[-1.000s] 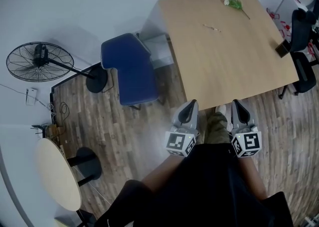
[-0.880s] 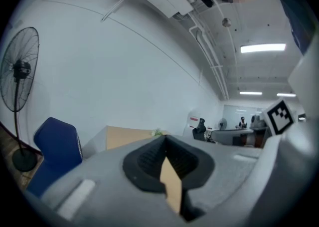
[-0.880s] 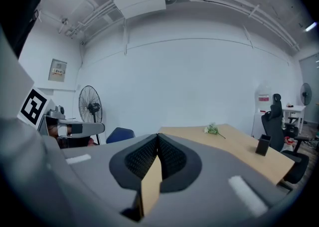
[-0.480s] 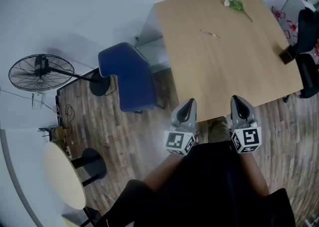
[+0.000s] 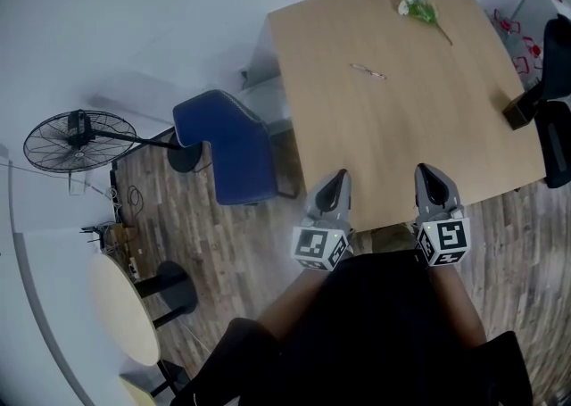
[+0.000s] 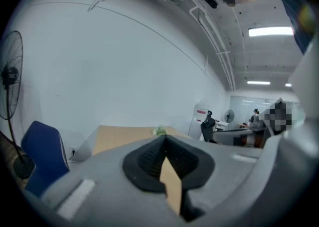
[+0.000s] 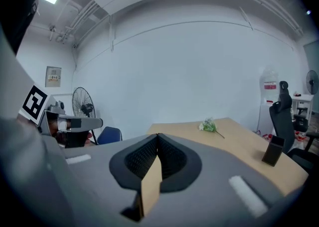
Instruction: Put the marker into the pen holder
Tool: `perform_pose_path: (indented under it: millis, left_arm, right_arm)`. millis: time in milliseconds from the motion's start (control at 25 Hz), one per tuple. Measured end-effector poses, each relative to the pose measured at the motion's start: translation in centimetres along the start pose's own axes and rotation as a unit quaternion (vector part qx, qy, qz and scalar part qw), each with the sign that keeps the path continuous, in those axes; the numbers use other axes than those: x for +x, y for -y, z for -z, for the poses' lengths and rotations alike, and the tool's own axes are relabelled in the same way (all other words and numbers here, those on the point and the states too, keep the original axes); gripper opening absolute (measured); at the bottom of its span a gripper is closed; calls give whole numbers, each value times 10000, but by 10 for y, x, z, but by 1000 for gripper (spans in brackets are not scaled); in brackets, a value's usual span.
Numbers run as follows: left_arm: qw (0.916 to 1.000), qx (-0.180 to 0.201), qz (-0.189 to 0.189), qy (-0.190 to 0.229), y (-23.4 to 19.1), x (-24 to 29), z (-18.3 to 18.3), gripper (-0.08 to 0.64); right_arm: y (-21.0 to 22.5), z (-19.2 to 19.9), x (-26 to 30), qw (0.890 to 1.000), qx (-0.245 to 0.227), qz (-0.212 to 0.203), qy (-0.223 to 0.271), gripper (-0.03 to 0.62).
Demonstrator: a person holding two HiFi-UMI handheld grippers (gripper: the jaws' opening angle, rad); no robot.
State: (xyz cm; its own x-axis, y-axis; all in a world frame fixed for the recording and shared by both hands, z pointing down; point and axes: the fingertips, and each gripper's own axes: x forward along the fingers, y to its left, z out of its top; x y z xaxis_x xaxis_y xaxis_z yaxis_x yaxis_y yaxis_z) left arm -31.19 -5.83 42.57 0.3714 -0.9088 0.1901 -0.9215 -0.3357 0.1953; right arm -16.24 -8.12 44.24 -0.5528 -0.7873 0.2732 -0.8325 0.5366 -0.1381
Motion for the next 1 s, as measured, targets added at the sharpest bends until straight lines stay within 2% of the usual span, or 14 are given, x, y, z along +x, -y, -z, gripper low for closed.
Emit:
perform_pose_path:
  millis: [120, 400, 560, 680, 800, 1000]
  left_arm:
    - [9997, -77, -58, -237, 3, 29, 7, 3]
    - [9978, 282, -229, -556, 2, 99, 13, 3]
    - [9959, 395, -200, -791, -11, 143, 22, 3]
    - [9946, 408, -195, -933, -26, 175, 27, 3]
    - [9911, 694, -39, -1139, -39, 210, 35, 3]
    - [9792, 1297, 356, -1517, -69, 262, 46, 3]
  right_arm:
    - [28, -6, 12, 9999, 47, -93, 12, 0]
    - [99, -8, 40, 9996, 154, -228, -73, 0]
    - [126, -7, 59, 9989, -323, -296, -154, 0]
    - [136, -3, 75, 9979, -356, -451, -292, 0]
    - [145, 4, 88, 9974, -364, -472, -399, 0]
    - [141, 13, 105, 9971, -306, -457, -522, 0]
